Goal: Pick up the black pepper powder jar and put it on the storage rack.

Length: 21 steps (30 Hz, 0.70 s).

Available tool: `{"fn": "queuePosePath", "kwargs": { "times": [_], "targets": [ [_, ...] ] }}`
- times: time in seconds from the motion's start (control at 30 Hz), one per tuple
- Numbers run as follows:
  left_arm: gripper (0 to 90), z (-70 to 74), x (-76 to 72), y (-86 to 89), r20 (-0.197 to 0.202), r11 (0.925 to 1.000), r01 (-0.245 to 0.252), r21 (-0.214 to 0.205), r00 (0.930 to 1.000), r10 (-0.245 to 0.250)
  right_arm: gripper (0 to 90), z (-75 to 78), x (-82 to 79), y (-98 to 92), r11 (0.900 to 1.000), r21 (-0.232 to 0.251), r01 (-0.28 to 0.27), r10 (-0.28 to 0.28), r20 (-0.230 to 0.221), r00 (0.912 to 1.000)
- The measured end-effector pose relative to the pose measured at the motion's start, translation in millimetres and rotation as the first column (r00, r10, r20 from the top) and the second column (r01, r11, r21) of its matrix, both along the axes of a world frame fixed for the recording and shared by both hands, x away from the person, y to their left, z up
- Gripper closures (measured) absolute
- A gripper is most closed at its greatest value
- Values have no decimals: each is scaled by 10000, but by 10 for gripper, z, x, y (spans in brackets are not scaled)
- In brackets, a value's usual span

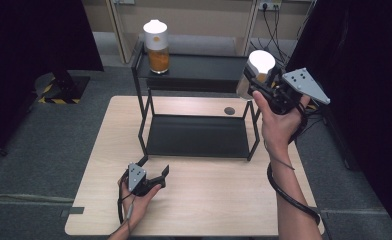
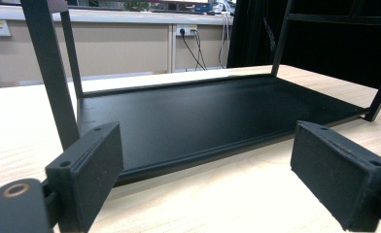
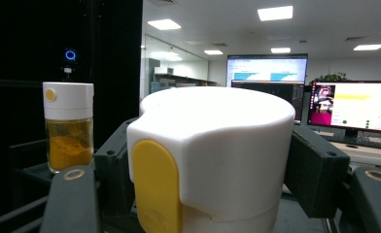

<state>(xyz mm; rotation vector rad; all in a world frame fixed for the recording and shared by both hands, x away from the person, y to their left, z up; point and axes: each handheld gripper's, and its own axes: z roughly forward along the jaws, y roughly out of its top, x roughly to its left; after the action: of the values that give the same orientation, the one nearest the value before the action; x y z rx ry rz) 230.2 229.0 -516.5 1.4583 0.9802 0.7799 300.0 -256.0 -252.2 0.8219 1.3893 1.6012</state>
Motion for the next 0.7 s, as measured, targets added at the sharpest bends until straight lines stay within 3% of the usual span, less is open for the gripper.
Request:
{"fn": "queuePosePath", "kwargs": {
  "times": [0.3, 0.7],
  "targets": [
    [113, -1, 1, 4, -8, 10000, -3, -25, 10000, 3, 310, 104, 91, -9, 9997, 212, 91, -89, -110, 9999],
    [114, -3, 2, 10, -9, 10000, 0, -51, 10000, 0, 310, 241, 242, 14, 9991, 118, 396, -392, -279, 9988]
  ]
}}
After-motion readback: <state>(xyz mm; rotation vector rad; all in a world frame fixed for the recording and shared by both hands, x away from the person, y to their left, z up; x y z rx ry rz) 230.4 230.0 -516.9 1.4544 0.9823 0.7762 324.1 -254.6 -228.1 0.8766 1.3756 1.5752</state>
